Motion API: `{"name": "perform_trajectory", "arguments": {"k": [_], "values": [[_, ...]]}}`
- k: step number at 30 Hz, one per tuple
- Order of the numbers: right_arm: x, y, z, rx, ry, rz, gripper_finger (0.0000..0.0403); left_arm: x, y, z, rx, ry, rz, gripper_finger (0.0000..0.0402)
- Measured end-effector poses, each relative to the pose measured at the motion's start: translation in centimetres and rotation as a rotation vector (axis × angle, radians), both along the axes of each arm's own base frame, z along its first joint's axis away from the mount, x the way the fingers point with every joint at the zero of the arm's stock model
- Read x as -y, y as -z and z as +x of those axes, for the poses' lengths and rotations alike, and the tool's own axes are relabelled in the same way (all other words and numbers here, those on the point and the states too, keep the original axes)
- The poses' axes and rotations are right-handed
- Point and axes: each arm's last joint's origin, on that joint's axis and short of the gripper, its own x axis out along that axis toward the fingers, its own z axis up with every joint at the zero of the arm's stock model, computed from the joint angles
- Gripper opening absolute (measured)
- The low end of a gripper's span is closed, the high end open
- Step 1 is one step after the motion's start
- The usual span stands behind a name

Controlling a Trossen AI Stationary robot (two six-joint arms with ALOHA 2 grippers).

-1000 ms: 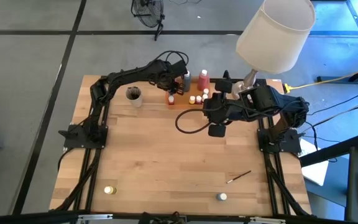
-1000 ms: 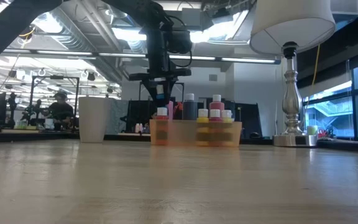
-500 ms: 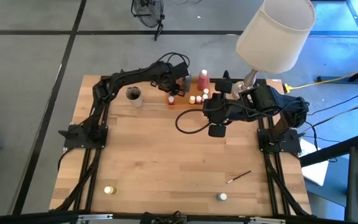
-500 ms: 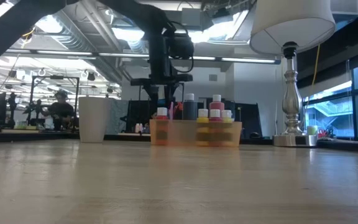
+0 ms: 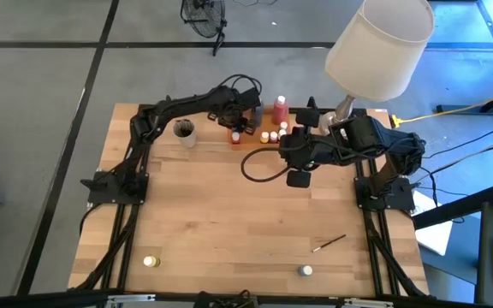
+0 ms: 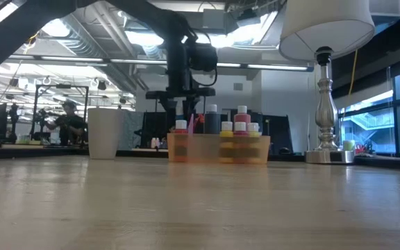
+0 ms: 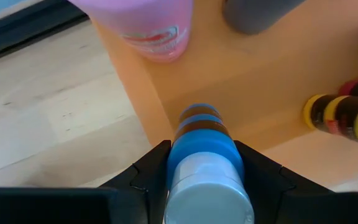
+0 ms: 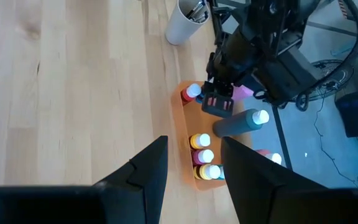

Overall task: Pick & Place Paint Supplies
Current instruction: Put the blue paint bottle into the orange bin

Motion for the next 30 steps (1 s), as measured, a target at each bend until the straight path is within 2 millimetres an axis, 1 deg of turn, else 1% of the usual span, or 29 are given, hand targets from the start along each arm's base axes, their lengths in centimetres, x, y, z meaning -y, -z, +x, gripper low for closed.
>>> {"name": "perform_trajectory", "arguments": {"k": [5, 9, 19, 30], "values": [[0.0, 0.2, 0.1, -0.010, 0.000, -0.002, 0.0151, -0.2, 1.5, 0.4, -0.033, 0.019, -0.027, 0.0146], [0.0, 0.5, 0.2, -0.023, 0.001, -0.005, 0.0151, -0.2, 2.0, 0.5, -0.042, 0.027, -0.032, 0.0146], [0.2, 0.5, 0.3, -0.023, 0.010, -0.005, 0.0151, -0.6, 2.0, 0.7, -0.011, 0.023, -0.013, 0.0146], [0.3, 0.5, 0.3, -0.023, 0.010, -0.005, 0.0151, -1.0, 2.0, 0.5, -0.010, 0.024, -0.022, 0.0146]]}}
